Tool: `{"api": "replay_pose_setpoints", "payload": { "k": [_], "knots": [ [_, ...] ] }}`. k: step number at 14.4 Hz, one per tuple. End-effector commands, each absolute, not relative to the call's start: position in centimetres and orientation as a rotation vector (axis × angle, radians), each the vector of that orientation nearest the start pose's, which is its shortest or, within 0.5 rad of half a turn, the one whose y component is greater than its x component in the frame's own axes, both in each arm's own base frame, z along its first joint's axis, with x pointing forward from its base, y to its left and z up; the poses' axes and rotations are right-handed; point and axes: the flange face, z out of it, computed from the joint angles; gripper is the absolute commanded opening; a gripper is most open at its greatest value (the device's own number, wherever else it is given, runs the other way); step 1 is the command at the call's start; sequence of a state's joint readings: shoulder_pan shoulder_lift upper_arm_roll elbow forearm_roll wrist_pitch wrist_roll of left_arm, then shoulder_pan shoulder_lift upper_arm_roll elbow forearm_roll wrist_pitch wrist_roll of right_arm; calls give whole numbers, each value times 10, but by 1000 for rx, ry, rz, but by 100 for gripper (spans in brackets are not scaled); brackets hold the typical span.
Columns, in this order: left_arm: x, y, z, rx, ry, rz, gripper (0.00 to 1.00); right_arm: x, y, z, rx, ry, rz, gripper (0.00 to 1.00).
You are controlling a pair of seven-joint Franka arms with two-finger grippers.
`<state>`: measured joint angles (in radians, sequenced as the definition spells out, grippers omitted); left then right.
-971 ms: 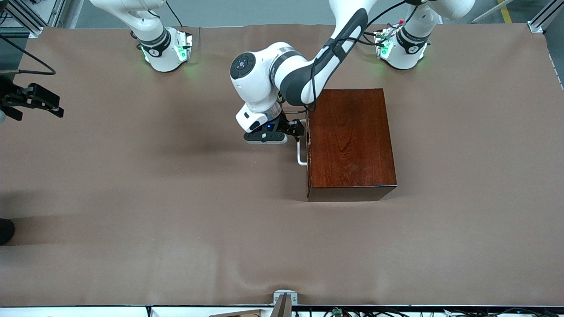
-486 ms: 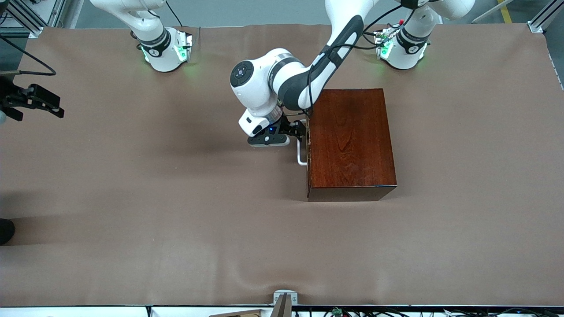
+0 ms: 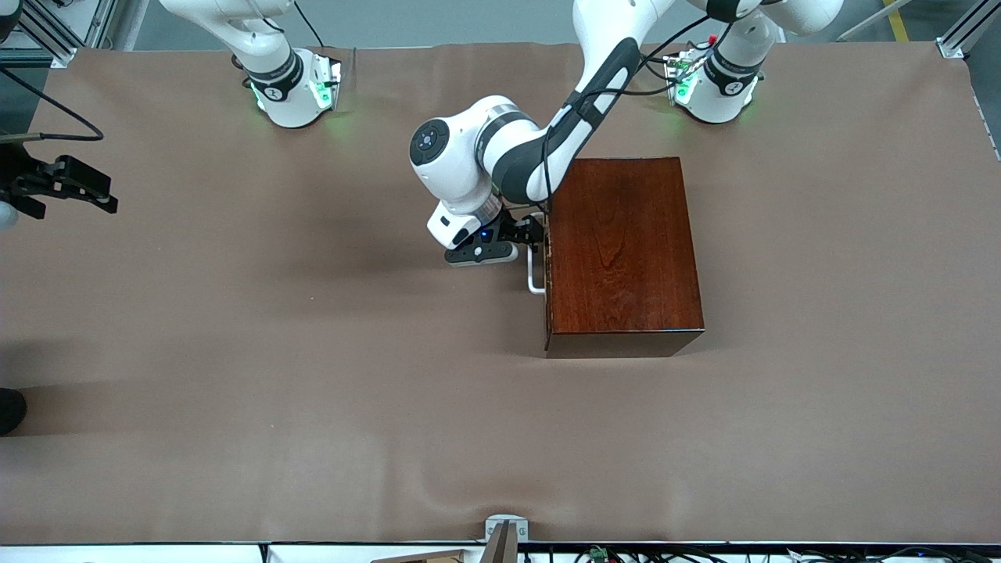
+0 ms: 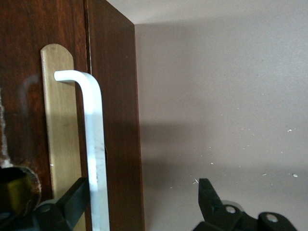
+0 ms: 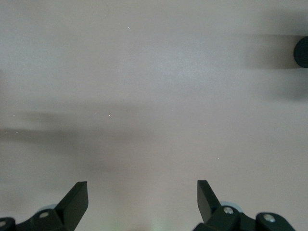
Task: Open drawer, take yellow block, close drawer
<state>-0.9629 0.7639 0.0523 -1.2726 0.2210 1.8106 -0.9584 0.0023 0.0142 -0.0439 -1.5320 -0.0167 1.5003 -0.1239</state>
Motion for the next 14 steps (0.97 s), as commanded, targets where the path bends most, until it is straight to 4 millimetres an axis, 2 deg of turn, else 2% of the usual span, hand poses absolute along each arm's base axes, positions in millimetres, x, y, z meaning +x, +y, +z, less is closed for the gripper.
{"api": "replay_pose_setpoints", "payload": {
  "k": [1, 10, 14],
  "knots": [
    [453, -573, 282, -2824, 6, -171, 100, 555, -26, 630, -3160, -126, 71, 100],
    [446, -606, 293, -2995, -207, -300, 100, 556, -23, 628, -3161, -136, 81, 100],
    [441, -621, 298, -3054, -278, -321, 100, 558, -28, 629, -3157, -122, 51, 100]
  ]
}}
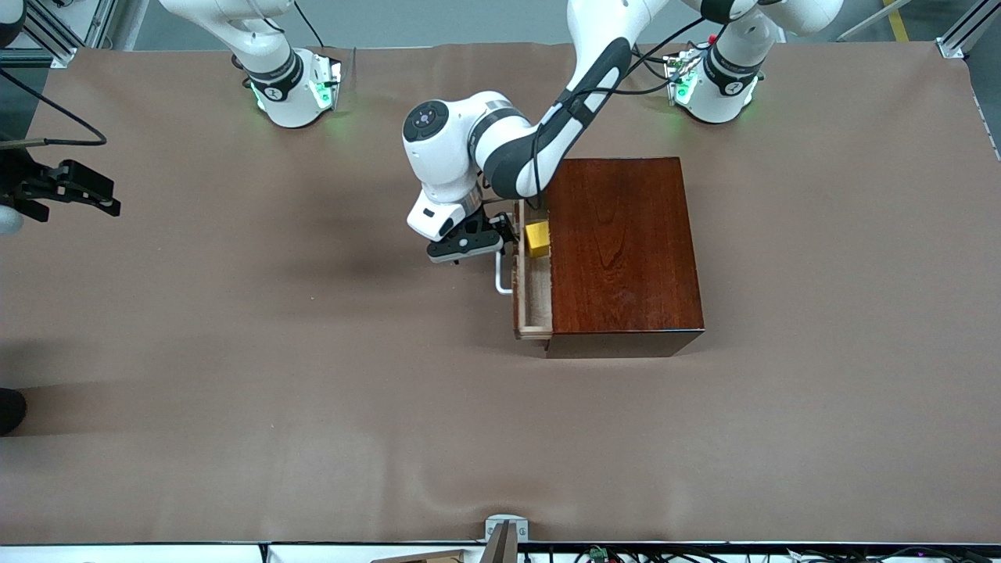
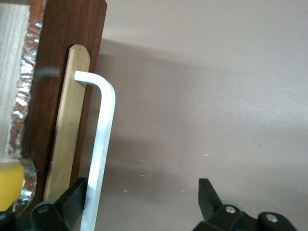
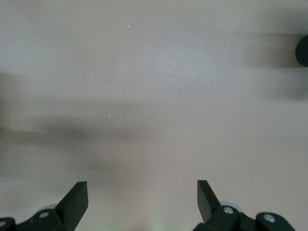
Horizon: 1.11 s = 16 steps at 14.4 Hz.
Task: Open drawer, take yellow block, close drawer
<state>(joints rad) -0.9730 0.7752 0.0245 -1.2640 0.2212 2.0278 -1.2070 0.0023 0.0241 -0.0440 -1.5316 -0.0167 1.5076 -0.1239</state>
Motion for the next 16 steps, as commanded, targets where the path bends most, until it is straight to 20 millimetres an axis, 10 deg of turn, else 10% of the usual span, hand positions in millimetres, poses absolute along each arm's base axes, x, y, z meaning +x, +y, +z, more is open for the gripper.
{"api": "replay_pose_setpoints", "payload": {
  "k": [1, 16],
  "knots": [
    [439, -624, 299, -3069, -290, -326, 100, 559, -28, 630, -3158, -122, 42, 100],
    [444, -635, 342, -3189, -375, -432, 100, 577, 5, 602, -3150, -206, 81, 100]
  ]
}}
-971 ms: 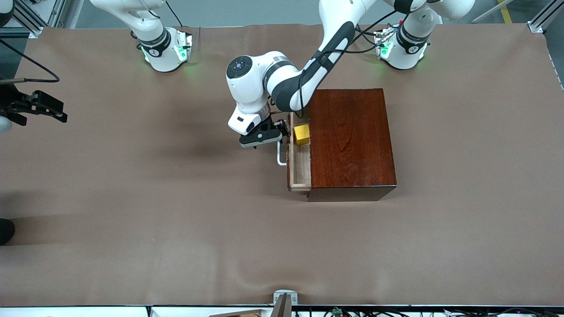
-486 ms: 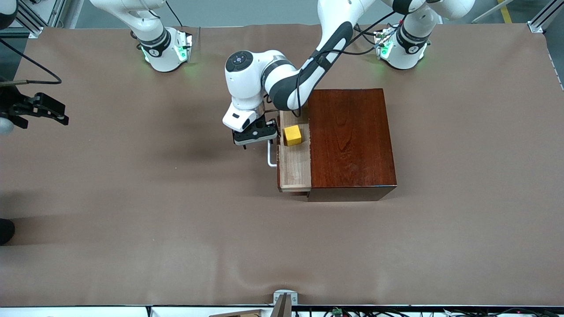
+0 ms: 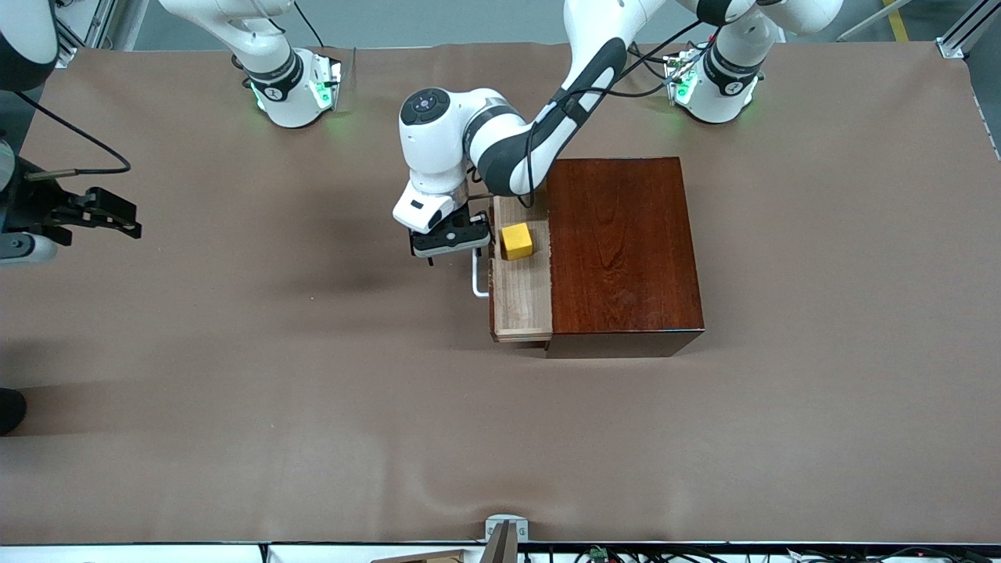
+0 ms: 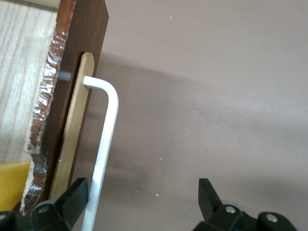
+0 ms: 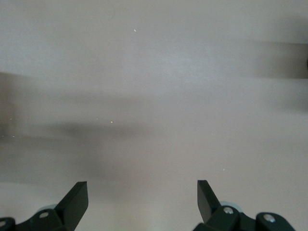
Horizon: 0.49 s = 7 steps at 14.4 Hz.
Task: Open drawer, take yellow block, close drawer
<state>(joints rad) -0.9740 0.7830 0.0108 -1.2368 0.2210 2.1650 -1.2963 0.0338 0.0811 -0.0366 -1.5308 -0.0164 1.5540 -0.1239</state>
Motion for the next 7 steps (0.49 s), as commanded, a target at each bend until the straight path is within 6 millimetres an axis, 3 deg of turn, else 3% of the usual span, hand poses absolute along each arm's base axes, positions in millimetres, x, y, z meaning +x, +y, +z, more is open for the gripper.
{"api": "replay_pose_setpoints", "payload": {
  "k": [1, 4, 7],
  "knots": [
    [445, -631, 356, -3193, -394, -431, 100, 577, 5, 604, -3150, -206, 74, 100],
    [449, -615, 409, -3189, -437, -429, 100, 577, 9, 603, -3136, -116, 77, 100],
    [469, -570, 479, -3158, -481, -453, 100, 576, 25, 602, -3039, 174, 98, 100]
  ]
}}
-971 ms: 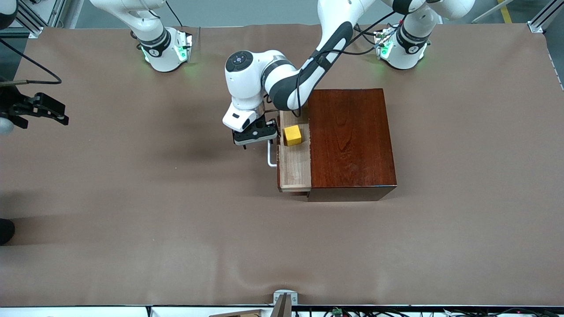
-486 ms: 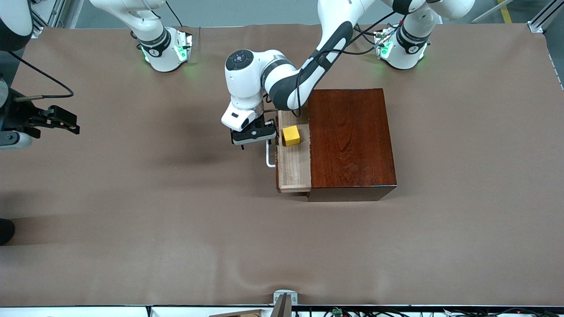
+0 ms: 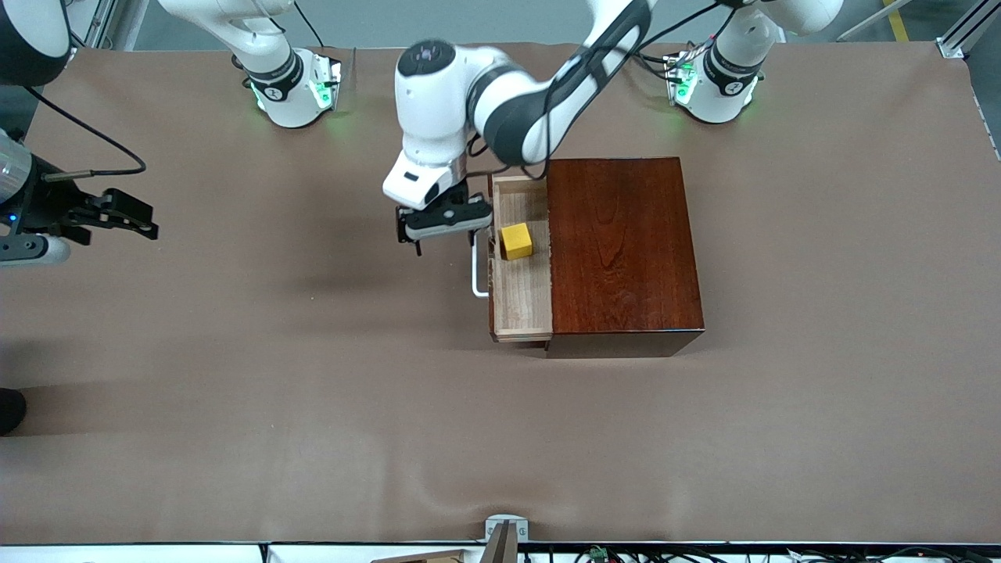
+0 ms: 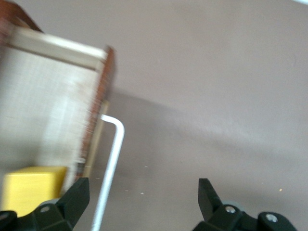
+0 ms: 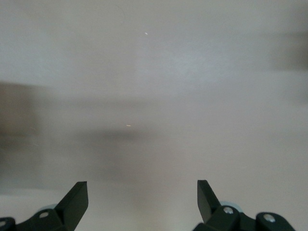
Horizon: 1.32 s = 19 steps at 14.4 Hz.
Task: Open drawer, take yellow block, close drawer
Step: 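Raise the left gripper away while the right gripper moves toward the drawer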
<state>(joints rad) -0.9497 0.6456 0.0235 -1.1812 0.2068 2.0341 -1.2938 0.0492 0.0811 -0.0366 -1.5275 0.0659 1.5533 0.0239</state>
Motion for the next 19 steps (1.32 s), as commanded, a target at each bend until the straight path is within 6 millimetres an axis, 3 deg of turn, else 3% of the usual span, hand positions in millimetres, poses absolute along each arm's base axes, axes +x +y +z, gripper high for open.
{"api": "replay_pose_setpoints", "payload": {
  "k": [1, 4, 7, 9, 12, 15, 19],
  "knots": [
    [470, -555, 499, -3153, -468, -442, 100, 577, 34, 600, -3038, 217, 110, 100],
    [490, -491, 547, -3075, -425, -381, 100, 579, 50, 596, -3038, 213, 116, 100],
    [514, -422, 580, -2993, -426, -326, 100, 579, 62, 590, -3009, 200, 146, 100],
    [533, -375, 601, -2992, -323, -308, 100, 579, 67, 588, -2986, 330, 171, 100],
    [551, -308, 622, -3000, -318, -230, 100, 575, 98, 586, -2969, 531, 202, 100],
    [551, -255, 635, -3005, -309, -196, 100, 572, 132, 576, -2943, 762, 248, 100],
    [547, -186, 643, -3033, -230, -138, 100, 565, 183, 563, -2943, 844, 288, 100]
  ]
}}
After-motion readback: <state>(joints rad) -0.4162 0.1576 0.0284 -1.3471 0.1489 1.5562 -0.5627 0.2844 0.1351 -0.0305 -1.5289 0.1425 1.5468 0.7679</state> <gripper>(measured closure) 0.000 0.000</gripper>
